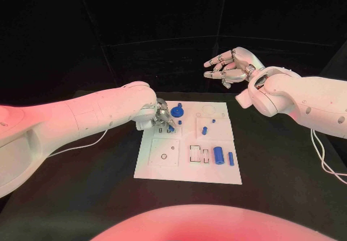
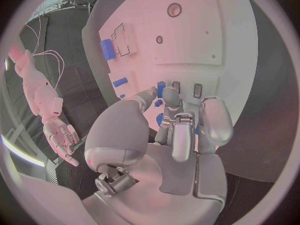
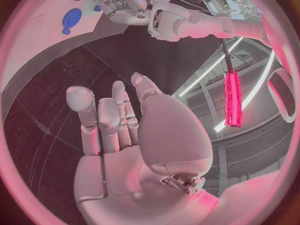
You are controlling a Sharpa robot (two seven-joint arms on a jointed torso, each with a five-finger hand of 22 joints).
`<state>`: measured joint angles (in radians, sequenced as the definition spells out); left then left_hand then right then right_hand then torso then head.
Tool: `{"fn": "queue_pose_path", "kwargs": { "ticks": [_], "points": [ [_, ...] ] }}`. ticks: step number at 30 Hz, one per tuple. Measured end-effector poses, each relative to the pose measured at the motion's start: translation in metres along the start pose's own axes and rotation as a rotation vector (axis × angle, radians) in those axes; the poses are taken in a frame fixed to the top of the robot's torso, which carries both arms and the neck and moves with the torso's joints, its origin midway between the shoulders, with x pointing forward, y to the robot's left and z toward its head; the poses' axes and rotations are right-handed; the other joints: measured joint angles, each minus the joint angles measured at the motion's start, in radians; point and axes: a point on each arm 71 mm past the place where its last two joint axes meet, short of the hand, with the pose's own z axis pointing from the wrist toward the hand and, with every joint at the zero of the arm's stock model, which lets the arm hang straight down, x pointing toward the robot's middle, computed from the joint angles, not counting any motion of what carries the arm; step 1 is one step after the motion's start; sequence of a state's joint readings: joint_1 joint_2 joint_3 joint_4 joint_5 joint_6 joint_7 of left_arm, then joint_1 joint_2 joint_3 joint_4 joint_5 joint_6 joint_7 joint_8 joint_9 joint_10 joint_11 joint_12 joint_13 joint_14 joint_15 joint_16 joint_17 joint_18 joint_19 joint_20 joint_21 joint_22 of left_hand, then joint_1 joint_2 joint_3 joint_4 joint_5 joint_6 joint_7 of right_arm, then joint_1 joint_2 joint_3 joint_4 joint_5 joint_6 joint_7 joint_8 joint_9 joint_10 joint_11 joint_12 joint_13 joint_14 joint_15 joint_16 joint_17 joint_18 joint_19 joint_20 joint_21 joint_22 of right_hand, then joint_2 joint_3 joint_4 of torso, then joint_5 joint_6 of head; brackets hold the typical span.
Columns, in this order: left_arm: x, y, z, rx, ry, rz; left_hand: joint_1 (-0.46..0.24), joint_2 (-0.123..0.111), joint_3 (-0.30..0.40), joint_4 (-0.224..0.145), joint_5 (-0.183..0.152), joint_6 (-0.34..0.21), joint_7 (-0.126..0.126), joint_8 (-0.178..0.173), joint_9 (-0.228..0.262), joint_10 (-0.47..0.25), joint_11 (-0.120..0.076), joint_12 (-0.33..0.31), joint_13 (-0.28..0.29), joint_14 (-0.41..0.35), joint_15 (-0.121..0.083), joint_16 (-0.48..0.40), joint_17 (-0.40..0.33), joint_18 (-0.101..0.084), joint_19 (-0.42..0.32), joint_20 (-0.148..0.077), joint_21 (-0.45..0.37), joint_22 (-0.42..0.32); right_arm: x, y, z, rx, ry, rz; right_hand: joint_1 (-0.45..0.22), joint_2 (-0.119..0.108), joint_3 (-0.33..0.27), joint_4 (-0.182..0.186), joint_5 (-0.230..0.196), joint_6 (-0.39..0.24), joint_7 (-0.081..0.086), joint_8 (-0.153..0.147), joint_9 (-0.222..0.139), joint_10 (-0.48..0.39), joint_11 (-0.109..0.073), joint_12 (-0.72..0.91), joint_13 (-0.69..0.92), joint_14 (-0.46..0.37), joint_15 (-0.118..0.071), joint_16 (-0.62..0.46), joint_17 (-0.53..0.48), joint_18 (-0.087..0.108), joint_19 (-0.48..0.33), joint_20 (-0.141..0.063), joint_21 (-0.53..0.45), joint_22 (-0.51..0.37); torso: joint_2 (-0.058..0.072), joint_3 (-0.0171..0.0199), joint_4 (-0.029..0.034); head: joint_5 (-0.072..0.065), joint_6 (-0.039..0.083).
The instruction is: Assemble the parts on the task board
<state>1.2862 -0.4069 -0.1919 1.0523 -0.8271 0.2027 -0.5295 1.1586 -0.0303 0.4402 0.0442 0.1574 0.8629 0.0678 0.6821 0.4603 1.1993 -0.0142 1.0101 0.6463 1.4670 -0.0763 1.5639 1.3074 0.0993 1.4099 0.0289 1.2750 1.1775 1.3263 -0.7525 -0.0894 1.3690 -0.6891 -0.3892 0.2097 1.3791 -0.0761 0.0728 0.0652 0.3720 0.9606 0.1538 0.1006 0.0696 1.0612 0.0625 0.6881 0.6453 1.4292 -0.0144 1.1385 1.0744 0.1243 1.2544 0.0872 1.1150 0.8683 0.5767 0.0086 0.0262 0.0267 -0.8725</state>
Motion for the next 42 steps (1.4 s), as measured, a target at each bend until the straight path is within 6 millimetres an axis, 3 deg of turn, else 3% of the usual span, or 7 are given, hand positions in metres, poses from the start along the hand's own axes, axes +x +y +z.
{"fn": "queue_pose_path", "kwargs": {
  "ticks": [29,42],
  "points": [
    [0.009,0.008,0.001,0.01,-0.138,0.007,-0.028,-0.028,0.052,-0.017,-0.003,0.0,0.0,0.016,0.011,0.014,-0.004,0.012,0.019,0.0,0.0,0.0,0.0,0.0,0.0,0.0,0.011,0.013,-0.001,-0.001,0.0,0.002,0.002,-0.001,0.0,0.0,0.006,0.0,0.012,0.0,0.0,0.0,0.0,0.0,0.0,0.0,-0.007,0.0,0.0,-0.004,0.0,0.0,0.0,0.0,-0.001,-0.004,0.001,0.0,-0.0027,0.012,0.0],
    [0.01,0.015,0.0,-0.017,-0.147,0.036,-0.028,-0.028,0.065,-0.021,-0.001,0.004,-0.003,0.023,0.014,0.016,-0.002,0.017,0.027,0.0,0.0,0.0,0.0,0.0,0.0,0.0,0.015,0.016,-0.001,-0.001,0.0,0.001,0.001,-0.001,0.0,0.0,0.008,0.003,0.017,0.0,0.0,0.0,0.0,0.0,0.0,0.0,-0.008,0.0,0.0,-0.003,0.0,0.0,0.004,-0.004,-0.005,-0.004,0.001,0.0003,-0.0034,0.013,0.0]
  ]
}}
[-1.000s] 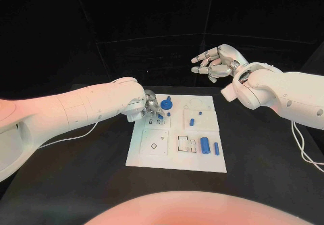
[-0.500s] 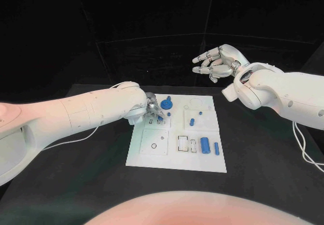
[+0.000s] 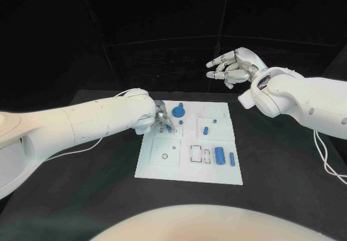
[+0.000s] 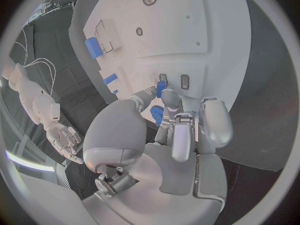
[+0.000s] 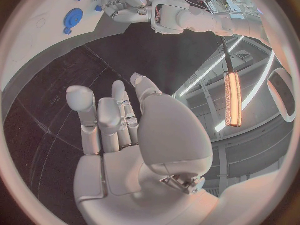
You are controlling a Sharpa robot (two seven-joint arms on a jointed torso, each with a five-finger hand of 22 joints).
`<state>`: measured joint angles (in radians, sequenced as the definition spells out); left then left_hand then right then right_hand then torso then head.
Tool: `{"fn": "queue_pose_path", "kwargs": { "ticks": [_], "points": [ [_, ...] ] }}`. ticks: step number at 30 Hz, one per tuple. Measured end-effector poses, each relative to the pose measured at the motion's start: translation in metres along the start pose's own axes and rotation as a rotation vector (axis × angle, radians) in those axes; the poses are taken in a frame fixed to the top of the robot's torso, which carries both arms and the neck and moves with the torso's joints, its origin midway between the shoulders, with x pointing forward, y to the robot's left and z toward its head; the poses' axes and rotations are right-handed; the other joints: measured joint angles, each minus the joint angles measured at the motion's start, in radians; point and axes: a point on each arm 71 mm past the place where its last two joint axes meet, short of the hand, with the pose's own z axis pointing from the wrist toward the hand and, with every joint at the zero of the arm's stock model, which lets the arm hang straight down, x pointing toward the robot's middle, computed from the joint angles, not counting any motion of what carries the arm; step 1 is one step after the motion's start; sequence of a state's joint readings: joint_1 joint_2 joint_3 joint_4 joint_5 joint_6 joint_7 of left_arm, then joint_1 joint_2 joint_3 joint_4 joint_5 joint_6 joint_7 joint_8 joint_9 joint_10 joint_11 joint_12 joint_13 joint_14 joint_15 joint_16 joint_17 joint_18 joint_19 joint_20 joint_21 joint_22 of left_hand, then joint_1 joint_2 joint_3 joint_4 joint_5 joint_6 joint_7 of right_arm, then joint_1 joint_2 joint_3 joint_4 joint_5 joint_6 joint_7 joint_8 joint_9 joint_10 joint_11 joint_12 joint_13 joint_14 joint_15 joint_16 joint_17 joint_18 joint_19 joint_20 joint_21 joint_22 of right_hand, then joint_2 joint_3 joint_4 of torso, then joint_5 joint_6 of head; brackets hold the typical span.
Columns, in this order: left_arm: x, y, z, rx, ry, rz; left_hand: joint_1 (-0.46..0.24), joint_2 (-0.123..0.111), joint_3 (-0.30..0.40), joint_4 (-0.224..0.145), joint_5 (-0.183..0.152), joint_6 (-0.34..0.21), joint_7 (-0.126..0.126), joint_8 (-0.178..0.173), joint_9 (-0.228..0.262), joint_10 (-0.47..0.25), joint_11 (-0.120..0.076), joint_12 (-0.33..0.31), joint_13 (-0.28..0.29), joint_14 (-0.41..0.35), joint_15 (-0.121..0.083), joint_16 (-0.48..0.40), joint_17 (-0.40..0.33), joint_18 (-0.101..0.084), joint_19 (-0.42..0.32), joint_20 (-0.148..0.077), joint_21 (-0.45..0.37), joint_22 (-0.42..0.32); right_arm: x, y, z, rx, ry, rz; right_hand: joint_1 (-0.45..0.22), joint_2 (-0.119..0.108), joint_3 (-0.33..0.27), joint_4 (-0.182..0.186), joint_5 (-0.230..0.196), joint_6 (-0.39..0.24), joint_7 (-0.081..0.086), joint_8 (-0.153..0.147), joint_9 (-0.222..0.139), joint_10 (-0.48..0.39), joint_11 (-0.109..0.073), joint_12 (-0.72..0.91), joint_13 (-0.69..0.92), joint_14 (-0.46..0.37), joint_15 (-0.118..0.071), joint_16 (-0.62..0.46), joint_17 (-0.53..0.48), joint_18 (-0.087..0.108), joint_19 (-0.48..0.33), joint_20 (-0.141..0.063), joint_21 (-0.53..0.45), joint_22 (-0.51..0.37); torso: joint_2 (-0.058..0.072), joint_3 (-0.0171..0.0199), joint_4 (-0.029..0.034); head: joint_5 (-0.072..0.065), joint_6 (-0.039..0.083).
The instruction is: Assemble the parts on the task board
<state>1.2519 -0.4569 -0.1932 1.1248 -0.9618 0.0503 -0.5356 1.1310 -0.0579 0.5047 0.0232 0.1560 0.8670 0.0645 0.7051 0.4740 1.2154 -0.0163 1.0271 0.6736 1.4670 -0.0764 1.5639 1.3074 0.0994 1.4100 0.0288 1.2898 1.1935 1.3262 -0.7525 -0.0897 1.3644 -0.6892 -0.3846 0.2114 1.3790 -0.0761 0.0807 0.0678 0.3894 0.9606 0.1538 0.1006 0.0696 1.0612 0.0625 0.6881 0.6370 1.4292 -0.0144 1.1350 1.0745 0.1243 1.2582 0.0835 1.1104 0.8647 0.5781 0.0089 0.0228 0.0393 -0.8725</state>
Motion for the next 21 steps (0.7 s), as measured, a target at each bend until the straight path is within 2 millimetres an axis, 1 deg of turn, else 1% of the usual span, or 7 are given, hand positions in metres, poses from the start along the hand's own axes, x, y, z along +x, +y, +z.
{"fn": "queue_pose_path", "kwargs": {
  "ticks": [21],
  "points": [
    [0.006,-0.0005,-0.0003,-0.01,0.03,0.026,-0.011,-0.01,0.009,0.005,0.003,0.0,0.0,0.0,0.007,0.004,-0.003,0.006,0.007,0.0,0.0,0.0,0.0,0.0,0.0,0.0,0.0,0.002,-0.0004,-0.0001,0.0002,-0.004,-0.001,-0.001,0.0,0.0,0.0,0.0,0.0,0.0,0.0,0.0,0.0,0.0,0.0,0.0,-0.001,0.0,0.0,0.0,0.0,0.0,0.004,0.004,0.0,-0.001,0.0,-0.0002,0.0001,0.002,0.0]
  ]
}}
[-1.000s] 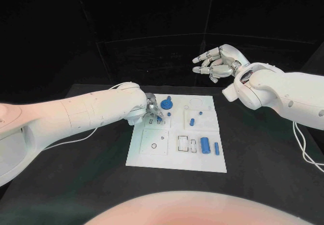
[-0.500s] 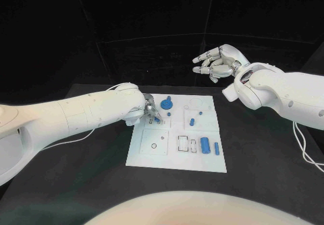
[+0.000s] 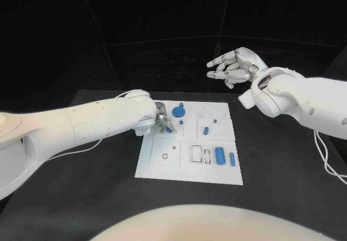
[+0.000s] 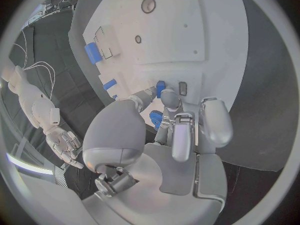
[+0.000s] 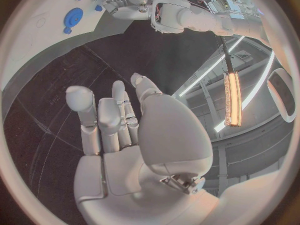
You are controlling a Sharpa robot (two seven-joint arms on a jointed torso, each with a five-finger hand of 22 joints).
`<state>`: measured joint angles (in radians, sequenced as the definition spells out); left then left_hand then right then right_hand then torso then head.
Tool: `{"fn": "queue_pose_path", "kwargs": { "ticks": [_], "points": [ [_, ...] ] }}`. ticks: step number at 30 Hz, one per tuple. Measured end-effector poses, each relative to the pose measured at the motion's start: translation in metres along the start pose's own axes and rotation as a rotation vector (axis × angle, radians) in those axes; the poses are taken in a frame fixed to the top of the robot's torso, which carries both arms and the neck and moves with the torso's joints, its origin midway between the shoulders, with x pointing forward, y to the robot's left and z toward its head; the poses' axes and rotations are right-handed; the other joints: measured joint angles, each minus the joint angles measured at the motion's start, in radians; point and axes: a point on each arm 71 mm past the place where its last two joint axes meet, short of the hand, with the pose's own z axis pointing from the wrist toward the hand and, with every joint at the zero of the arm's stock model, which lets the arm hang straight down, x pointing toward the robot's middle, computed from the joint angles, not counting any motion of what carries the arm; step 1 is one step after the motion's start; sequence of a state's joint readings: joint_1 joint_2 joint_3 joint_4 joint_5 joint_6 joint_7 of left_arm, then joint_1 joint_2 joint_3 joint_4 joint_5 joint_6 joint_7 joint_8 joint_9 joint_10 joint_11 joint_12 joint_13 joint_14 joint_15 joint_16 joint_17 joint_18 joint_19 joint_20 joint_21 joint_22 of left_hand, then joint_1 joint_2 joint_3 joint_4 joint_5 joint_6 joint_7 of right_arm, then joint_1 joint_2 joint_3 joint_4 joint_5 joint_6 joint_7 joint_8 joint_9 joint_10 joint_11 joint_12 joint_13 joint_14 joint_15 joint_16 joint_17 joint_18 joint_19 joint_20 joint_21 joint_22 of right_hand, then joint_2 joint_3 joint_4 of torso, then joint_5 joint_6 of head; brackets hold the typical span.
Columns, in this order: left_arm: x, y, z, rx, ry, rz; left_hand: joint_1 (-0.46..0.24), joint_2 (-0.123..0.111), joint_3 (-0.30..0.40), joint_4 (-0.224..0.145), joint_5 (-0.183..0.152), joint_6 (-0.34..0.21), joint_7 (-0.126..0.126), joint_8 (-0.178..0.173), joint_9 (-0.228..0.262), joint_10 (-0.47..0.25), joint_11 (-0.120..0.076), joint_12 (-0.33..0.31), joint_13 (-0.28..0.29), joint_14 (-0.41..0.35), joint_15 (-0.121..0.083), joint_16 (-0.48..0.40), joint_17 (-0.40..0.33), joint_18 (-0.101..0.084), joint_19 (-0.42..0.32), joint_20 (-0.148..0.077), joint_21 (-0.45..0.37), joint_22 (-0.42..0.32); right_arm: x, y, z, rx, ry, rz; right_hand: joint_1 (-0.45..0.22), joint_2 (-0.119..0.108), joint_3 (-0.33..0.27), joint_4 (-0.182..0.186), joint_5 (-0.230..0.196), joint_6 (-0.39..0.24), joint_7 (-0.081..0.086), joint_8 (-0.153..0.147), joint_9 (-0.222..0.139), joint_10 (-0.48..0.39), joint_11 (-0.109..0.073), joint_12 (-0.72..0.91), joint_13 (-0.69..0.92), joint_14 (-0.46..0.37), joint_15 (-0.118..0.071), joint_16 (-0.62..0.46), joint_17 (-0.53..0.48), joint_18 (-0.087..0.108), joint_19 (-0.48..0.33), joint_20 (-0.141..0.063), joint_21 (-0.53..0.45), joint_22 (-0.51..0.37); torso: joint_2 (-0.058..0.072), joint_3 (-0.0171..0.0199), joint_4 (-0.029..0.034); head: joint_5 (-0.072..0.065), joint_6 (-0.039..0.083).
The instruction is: Assemble the parts on the task board
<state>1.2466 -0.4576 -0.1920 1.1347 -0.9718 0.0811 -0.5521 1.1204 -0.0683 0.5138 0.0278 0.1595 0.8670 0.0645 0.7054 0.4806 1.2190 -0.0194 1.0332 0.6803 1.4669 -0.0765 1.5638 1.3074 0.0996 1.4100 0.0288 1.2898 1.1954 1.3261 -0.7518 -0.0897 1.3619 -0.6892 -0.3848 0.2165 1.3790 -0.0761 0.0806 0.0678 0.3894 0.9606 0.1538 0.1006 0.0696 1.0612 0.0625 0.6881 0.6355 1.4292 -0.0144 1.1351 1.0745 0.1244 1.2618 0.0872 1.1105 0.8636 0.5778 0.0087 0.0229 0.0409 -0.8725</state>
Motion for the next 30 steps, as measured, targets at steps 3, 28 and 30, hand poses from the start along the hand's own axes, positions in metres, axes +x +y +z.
{"fn": "queue_pose_path", "kwargs": {
  "ticks": [3,28,30],
  "points": [
    [0.0,-0.0007,0.0002,-0.002,-0.001,0.001,0.0,0.0,0.003,-0.003,0.0,0.0,0.0,0.001,-0.001,0.002,0.001,0.0,0.0,0.0,0.0,0.0,0.0,0.0,0.0,0.0,0.0,0.0,0.0001,0.0001,0.0001,-0.001,0.0,0.0,0.0,0.0,0.0,0.0,0.0,0.0,0.0,0.0,0.0,0.0,0.0,0.0,0.0,0.0,0.0,0.0,0.0,0.0,0.0,0.0,0.0,0.0,0.0,0.0001,0.0,0.001,0.0],
    [-0.0015,-0.0016,0.0042,-0.022,0.007,0.013,-0.109,-0.035,0.087,-0.068,-0.002,0.041,-0.038,0.028,0.011,0.034,-0.023,0.043,0.055,0.0,-0.015,0.0,0.0,-0.015,0.017,-0.017,0.016,0.024,0.0006,0.0002,0.0008,-0.003,0.002,0.0,0.0,0.0,0.0,0.0,0.0,0.0,0.0,0.0,0.0,0.0,0.0,0.0,-0.001,0.0,0.0,0.0,0.0,0.0,0.0,0.0,0.0,0.0,0.001,0.001,-0.0007,0.001,0.0],
    [-0.0018,-0.0017,0.0049,-0.024,0.008,0.013,-0.109,-0.035,0.08,-0.06,-0.002,0.041,-0.038,0.028,0.01,0.034,-0.023,0.043,0.055,-0.003,-0.018,0.0,0.0,-0.015,0.017,-0.017,0.016,0.024,0.0005,0.0002,0.0007,-0.002,0.002,0.0,0.0,0.0,0.0,0.0,0.0,0.0,0.0,0.0,0.0,0.0,0.0,0.0,-0.001,0.0,0.0,0.0,0.0,0.0,0.0,0.0,0.0,0.0,0.001,0.0012,-0.0007,0.0,0.0]
  ]
}}
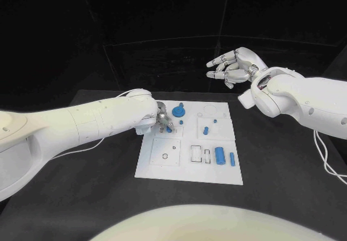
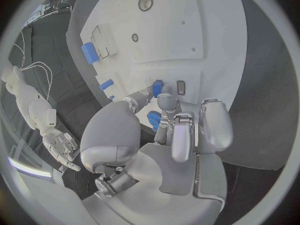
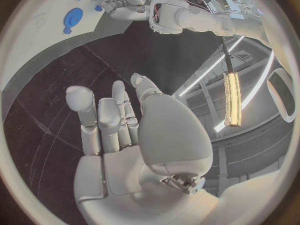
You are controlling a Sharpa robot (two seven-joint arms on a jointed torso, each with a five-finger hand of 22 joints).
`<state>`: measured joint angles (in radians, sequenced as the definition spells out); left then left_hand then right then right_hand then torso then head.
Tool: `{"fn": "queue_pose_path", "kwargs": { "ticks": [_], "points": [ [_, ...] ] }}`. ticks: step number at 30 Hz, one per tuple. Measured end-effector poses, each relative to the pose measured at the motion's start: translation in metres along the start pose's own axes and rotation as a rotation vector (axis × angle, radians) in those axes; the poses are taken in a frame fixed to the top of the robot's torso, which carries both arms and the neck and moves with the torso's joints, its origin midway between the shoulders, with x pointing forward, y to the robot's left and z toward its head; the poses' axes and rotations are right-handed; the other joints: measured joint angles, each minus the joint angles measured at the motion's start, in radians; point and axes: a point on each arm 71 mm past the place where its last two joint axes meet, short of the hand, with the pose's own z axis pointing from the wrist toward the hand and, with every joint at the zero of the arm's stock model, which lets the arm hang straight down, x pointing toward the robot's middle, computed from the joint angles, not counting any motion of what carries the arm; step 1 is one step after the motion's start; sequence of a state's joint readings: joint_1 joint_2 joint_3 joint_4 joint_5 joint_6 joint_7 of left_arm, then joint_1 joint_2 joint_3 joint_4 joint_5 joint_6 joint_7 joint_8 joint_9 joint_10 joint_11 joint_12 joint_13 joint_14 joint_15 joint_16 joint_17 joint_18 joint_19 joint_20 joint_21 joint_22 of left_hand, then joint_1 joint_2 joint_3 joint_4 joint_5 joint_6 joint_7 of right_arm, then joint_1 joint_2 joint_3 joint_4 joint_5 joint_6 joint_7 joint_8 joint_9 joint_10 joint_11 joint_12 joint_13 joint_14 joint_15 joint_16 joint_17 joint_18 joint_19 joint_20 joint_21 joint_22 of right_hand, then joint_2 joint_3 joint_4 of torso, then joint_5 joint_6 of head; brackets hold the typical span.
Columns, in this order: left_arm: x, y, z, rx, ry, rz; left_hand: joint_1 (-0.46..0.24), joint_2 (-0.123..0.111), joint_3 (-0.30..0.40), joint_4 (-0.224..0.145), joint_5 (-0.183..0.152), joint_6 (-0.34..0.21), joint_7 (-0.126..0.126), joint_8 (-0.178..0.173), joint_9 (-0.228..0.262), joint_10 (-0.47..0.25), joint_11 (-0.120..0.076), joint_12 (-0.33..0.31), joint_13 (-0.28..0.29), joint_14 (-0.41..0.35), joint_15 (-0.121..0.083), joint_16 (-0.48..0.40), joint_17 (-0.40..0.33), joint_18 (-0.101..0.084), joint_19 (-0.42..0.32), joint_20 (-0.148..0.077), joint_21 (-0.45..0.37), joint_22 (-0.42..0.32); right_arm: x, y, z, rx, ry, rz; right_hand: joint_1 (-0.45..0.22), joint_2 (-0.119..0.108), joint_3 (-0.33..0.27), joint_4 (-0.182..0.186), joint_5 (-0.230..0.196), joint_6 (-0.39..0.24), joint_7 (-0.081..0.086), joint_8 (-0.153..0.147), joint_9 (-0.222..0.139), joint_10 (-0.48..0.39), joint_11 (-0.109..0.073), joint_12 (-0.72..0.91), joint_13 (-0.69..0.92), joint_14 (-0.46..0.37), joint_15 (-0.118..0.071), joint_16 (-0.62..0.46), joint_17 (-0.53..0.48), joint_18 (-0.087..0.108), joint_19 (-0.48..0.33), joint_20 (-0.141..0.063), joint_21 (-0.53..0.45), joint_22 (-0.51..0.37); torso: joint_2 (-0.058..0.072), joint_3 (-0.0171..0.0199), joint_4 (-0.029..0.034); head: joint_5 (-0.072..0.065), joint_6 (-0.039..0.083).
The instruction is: Assemble the parts on the task board
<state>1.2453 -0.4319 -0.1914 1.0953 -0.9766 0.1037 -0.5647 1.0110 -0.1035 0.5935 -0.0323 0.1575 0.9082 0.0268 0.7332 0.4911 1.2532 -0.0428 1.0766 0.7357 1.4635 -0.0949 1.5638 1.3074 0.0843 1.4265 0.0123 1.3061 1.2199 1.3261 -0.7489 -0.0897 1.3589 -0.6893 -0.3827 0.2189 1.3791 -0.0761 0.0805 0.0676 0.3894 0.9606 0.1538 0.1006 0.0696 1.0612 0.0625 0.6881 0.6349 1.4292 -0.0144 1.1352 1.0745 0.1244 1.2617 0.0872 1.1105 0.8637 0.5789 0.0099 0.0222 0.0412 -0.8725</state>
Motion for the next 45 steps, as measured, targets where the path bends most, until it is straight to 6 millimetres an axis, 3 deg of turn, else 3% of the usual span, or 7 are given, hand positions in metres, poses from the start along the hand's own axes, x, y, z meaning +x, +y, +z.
{"fn": "queue_pose_path", "kwargs": {
  "ticks": [9,22,28,32,33,38,45],
  "points": [
    [0.0,-0.001,0.003,-0.006,0.003,0.003,-0.018,0.005,-0.029,0.023,0.0,0.006,-0.005,0.001,0.001,0.002,-0.002,0.011,0.011,0.0,0.0,0.0,0.0,0.0,0.0,0.0,0.0,0.003,0.0,0.0,0.0,-0.001,0.002,0.001,0.0,0.0,0.001,0.001,0.0,0.0,0.0,0.0,0.0,0.0,0.0,0.0,-0.001,0.0,0.0,0.0,0.0,0.0,0.0,0.0,0.0,0.0,0.0,0.0006,-0.0001,-0.001,0.0],
    [0.0,-0.002,0.004,-0.013,0.011,0.009,-0.046,-0.012,-0.114,0.055,0.002,0.021,-0.007,0.007,0.005,0.017,-0.004,0.028,0.039,0.003,-0.003,0.0,0.0,0.0,0.003,-0.003,0.009,0.016,0.0,0.001,-0.001,-0.004,0.0,0.001,0.008,-0.008,0.012,-0.006,0.006,0.0,0.0,0.0,0.0,0.0,0.0,0.0,-0.006,0.0,0.0,-0.005,0.0,0.0,0.0,0.0,0.0,-0.001,-0.001,0.0001,-0.0001,-0.005,0.0],
    [-0.001,-0.001,0.005,-0.018,0.013,0.01,-0.069,-0.013,-0.186,0.083,0.002,0.028,-0.008,0.016,0.007,0.021,-0.007,0.035,0.045,0.003,-0.003,0.0,0.0,0.0,0.007,-0.007,0.009,0.021,0.0,0.001,-0.001,-0.004,0.0,0.001,0.008,-0.008,0.012,-0.006,0.006,0.0,0.0,0.0,0.0,0.0,0.0,0.0,-0.007,0.0,0.0,-0.005,0.0,0.0,0.0,0.0,-0.004,-0.003,-0.001,-0.0002,-0.0001,-0.005,0.0],
    [-0.001,0.001,0.005,-0.023,0.01,0.007,-0.089,-0.031,-0.255,0.102,-0.003,0.032,-0.011,0.022,0.01,0.021,-0.007,0.035,0.043,0.003,-0.003,0.0,0.0,0.0,0.007,-0.007,0.015,0.025,0.0,0.001,-0.001,-0.005,0.0,0.001,0.008,-0.008,0.012,-0.006,0.006,0.0,0.0,0.0,0.0,0.0,0.0,0.0,-0.008,0.0,0.0,-0.005,-0.001,0.0,0.0,0.0,-0.004,-0.003,-0.001,-0.0003,0.0,-0.006,0.0],
    [-0.002,0.002,0.005,-0.024,0.009,0.006,-0.089,-0.031,-0.277,0.107,-0.007,0.032,-0.011,0.022,0.011,0.021,-0.007,0.035,0.04,0.003,-0.003,0.0,0.0,0.0,0.007,-0.007,0.015,0.026,0.0,0.001,-0.001,-0.005,0.0,0.001,0.008,-0.008,0.012,-0.006,0.006,0.0,0.0,0.0,0.0,0.0,0.0,0.0,-0.008,0.0,0.0,-0.005,-0.001,0.0,0.0,0.0,-0.004,-0.003,-0.001,-0.0003,0.0003,-0.006,0.0],
    [-0.006,0.009,0.003,-0.03,-0.006,-0.012,-0.089,-0.031,-0.365,0.134,-0.1,0.032,-0.011,0.026,0.012,0.021,-0.007,0.035,0.036,0.0,-0.007,0.0,0.0,0.0,0.009,-0.009,0.015,0.026,0.0,0.001,-0.001,-0.005,-0.001,0.001,0.008,-0.008,0.015,-0.003,0.006,0.0,0.0,0.0,0.0,0.0,0.0,0.0,-0.008,0.0,0.0,-0.005,-0.001,0.0,0.0,0.0,-0.004,-0.003,-0.001,-0.0007,0.0011,-0.007,0.0],
    [-0.03,0.001,-0.01,0.018,-0.059,-0.086,-0.089,-0.031,-0.453,0.175,-0.107,0.032,-0.011,0.026,0.012,0.021,-0.007,0.026,0.021,0.003,-0.01,0.0,0.0,0.0,0.009,-0.009,0.014,0.019,-0.001,0.0,-0.001,-0.004,-0.003,-0.001,0.008,-0.008,0.015,-0.003,0.006,0.0,0.0,0.0,0.0,0.0,0.0,0.0,-0.009,0.0,0.0,-0.005,-0.001,0.0,0.0,0.0,-0.004,-0.003,-0.001,-0.0006,0.0011,-0.008,0.0]
  ]
}}
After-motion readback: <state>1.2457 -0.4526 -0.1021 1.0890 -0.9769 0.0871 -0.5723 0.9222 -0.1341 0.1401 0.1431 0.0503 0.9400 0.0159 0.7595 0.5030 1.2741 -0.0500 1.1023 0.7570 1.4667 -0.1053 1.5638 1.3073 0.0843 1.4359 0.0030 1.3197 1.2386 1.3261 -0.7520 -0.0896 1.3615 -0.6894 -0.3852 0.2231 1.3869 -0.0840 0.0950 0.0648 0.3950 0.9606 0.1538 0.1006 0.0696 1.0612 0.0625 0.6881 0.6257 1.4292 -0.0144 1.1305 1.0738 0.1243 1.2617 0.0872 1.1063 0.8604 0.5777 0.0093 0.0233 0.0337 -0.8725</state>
